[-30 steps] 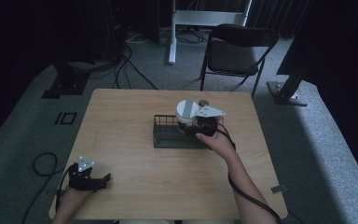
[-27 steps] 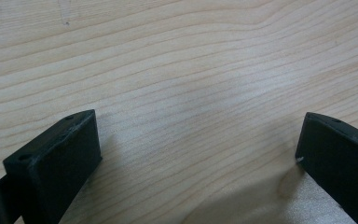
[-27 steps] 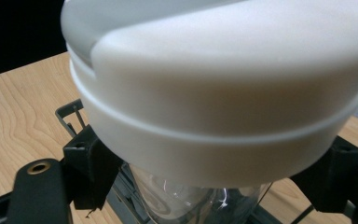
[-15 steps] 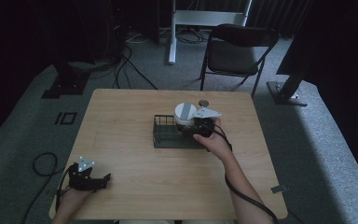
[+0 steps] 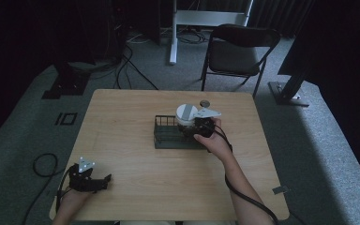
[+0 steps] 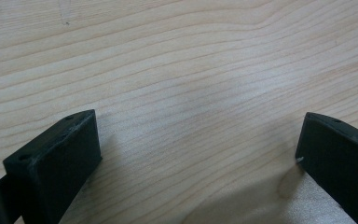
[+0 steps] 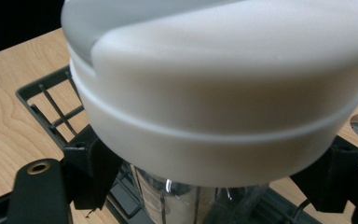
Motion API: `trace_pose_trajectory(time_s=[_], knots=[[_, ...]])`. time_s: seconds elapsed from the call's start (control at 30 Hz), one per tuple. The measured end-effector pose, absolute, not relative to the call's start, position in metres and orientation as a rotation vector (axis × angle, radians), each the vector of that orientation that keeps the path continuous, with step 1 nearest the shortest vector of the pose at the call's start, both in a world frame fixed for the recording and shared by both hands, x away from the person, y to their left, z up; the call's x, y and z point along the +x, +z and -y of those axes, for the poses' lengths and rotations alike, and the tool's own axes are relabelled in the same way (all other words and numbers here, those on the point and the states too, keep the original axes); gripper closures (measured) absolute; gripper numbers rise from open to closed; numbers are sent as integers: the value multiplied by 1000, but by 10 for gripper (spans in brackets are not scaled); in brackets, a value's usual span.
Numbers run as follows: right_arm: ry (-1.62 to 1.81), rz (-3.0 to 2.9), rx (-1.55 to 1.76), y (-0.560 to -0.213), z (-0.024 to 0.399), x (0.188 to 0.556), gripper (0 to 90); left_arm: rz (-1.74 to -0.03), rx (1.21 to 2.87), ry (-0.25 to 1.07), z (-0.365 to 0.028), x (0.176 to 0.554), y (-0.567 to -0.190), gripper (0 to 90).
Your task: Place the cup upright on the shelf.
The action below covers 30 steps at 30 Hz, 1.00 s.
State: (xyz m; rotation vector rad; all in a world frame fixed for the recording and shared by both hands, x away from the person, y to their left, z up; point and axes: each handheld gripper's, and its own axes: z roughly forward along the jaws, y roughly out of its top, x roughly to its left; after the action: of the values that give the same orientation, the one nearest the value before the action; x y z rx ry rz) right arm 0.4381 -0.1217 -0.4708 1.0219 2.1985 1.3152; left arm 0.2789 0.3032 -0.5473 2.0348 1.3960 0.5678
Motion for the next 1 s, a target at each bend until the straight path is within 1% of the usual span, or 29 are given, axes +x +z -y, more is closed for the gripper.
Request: trace_pose_trajectory(time_s=[0.3, 0.83, 0.9, 0.93, 1.0], knots=[[1290, -2205, 1037, -478, 117, 439, 185, -1396, 2034, 568, -303, 279, -547, 2], [1286, -2195, 1044, -479, 117, 433, 179, -1396, 2035, 568, -303, 279, -547, 2], [1310, -2186, 1062, -479, 118, 433, 159, -1396, 2035, 568, -303, 279, -547, 2], [1322, -2186, 1071, -478, 118, 433, 132, -1396, 2035, 568, -303, 279, -547, 2], [1329, -2195, 1066, -477, 118, 432, 125, -1396, 2035, 568, -303, 279, -547, 2]])
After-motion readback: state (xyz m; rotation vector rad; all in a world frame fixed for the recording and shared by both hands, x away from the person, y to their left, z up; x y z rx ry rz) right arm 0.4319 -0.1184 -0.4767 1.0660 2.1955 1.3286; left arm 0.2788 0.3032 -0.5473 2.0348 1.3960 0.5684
